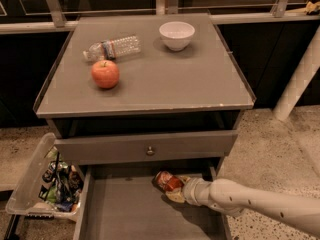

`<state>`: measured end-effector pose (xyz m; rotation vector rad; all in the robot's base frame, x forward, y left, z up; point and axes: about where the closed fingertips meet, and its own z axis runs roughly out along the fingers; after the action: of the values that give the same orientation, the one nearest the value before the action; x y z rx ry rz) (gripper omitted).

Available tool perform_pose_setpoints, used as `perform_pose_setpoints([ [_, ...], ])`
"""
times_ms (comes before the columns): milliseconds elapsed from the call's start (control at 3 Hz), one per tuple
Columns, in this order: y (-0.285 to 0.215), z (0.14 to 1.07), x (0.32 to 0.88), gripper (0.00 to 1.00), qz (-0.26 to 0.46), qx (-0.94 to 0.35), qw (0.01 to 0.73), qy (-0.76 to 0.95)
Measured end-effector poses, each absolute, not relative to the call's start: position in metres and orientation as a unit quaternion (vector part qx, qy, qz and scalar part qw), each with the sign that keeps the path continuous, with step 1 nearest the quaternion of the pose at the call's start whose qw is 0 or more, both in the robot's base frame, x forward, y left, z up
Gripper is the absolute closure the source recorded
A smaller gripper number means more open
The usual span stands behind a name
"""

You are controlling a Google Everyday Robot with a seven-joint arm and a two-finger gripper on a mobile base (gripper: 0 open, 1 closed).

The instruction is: Place coke can into middle drawer

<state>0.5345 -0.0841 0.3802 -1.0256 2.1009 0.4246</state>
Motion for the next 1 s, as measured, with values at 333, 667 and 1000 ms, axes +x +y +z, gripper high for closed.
perform_pose_setpoints([
  [333, -0.0835, 0.3804, 0.5325, 0.82, 0.169, -0.401, 0.372, 0.820],
  [667, -0.0834, 0.3804, 0.5325, 0.59, 0.169, -0.401, 0.372, 0.820],
  [1000, -0.0834, 0.3803, 0.5325, 0.36, 0.169, -0.401, 0.372, 0.820],
])
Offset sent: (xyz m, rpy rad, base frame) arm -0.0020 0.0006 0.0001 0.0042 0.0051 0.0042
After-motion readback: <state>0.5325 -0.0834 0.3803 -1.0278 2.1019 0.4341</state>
